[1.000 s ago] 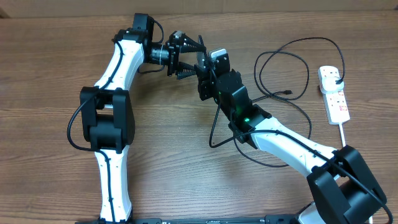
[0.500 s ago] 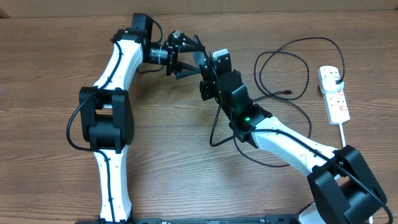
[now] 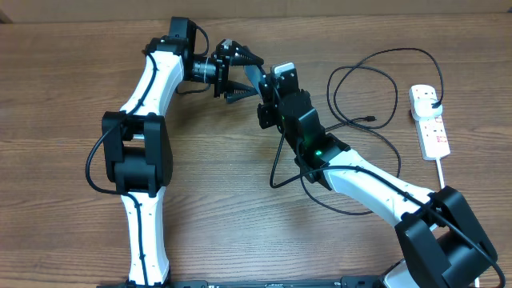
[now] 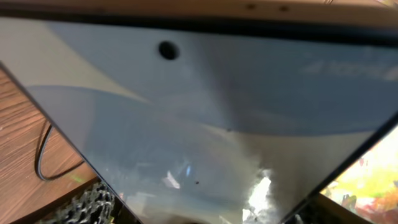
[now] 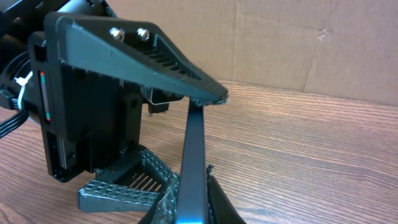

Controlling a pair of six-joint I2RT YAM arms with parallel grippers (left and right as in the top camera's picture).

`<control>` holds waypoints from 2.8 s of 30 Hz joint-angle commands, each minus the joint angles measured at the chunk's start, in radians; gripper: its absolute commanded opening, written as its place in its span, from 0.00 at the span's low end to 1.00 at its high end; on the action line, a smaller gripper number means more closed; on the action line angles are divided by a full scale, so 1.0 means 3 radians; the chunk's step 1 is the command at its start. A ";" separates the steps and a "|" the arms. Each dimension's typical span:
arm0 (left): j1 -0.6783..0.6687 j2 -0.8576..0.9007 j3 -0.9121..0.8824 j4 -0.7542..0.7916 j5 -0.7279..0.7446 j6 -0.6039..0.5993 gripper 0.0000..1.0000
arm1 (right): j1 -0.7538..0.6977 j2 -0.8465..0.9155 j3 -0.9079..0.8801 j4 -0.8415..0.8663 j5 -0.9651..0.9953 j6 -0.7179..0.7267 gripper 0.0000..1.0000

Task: Plug charger to phone and switch on socket

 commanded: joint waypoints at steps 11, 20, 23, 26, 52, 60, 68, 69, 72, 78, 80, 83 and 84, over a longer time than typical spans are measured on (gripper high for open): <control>0.0052 0.0029 0.0090 0.0657 0.0102 -0.0153 1.00 | 0.0009 -0.0086 0.0123 0.0031 0.0348 0.0183 0.04; 0.0238 0.0023 0.0092 0.1303 0.0103 -0.0357 1.00 | -0.0556 -0.0573 0.0123 -0.0559 -0.0402 0.1787 0.04; 0.0289 0.0015 0.0092 0.1350 0.0100 -0.0257 1.00 | -0.0891 -0.0603 0.0123 -0.0613 -0.1191 0.2293 0.04; 0.0305 0.0004 0.0092 0.1347 0.0102 -0.0081 1.00 | -0.1217 -0.0590 0.0100 -0.0649 -0.1801 0.2837 0.04; 0.0346 -0.1200 0.0090 -0.1250 -0.3063 0.1507 0.98 | -0.1603 -0.0641 -0.0298 -0.0696 -0.2925 0.3152 0.04; 0.0343 -0.1256 0.0074 -0.0973 -0.2897 0.1495 0.91 | -0.1775 -0.1307 -0.1207 -0.0229 -0.2824 0.3360 0.04; 0.0158 -0.1254 0.0071 -0.0528 -0.2516 0.0295 0.97 | -0.1666 -0.1110 -0.1617 0.0942 -0.1665 0.4621 0.04; 0.0098 -0.1247 0.0071 -0.0512 -0.2516 0.0064 0.98 | -0.1644 -0.1034 -0.1617 0.1153 -0.1661 0.4621 0.04; -0.0076 -0.1216 0.0056 -0.0443 -0.2530 -0.0108 0.97 | -0.1583 -0.0866 -0.1616 0.1535 -0.1675 0.4770 0.04; -0.0072 -0.1208 0.0052 -0.0725 -0.2525 0.0649 0.91 | -0.1559 -0.0824 -0.1617 0.1528 -0.1675 0.4585 0.04; -0.0069 -0.1254 0.0052 -0.0898 -0.2607 0.0768 0.86 | -0.1559 -0.0824 -0.1617 0.1511 -0.1675 0.4552 0.04; -0.0145 -0.1404 0.0052 -0.1153 -0.3202 0.0725 0.81 | -0.1559 -0.0824 -0.1617 0.1514 -0.1673 0.4416 0.04; -0.0178 -0.1483 0.0052 -0.1235 -0.3413 0.0701 0.81 | -0.1559 -0.0824 -0.1617 0.1514 -0.1673 0.4382 0.04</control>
